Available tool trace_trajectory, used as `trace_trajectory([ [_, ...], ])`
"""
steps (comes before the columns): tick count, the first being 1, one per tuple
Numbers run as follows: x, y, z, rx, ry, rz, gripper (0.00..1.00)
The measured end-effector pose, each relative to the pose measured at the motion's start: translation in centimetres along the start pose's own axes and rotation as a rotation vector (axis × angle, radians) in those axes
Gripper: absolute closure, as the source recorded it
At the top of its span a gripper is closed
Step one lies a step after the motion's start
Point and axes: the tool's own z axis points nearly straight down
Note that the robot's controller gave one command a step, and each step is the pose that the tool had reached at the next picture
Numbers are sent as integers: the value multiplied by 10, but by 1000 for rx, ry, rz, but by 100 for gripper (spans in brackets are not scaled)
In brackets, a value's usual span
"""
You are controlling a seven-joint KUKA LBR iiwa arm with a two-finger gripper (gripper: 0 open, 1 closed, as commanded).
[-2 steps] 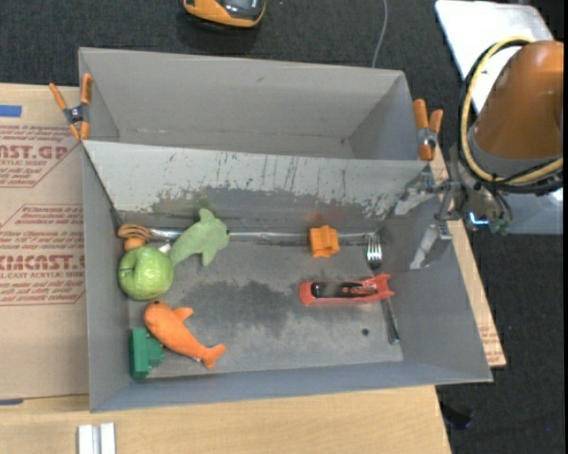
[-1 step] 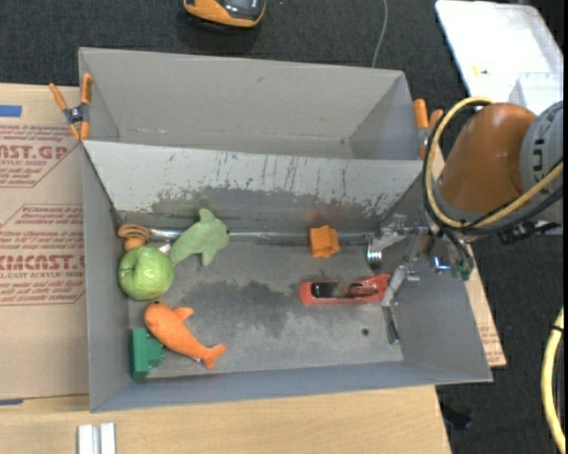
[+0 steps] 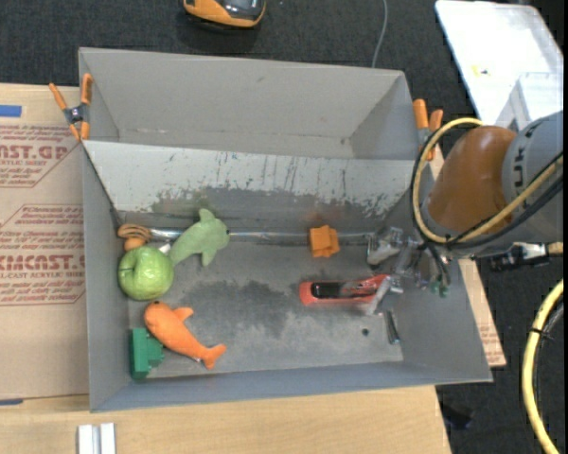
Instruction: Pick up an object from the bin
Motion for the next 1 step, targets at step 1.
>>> trace_trajectory([
  [1, 46, -17, 16, -1, 8, -149, 0],
])
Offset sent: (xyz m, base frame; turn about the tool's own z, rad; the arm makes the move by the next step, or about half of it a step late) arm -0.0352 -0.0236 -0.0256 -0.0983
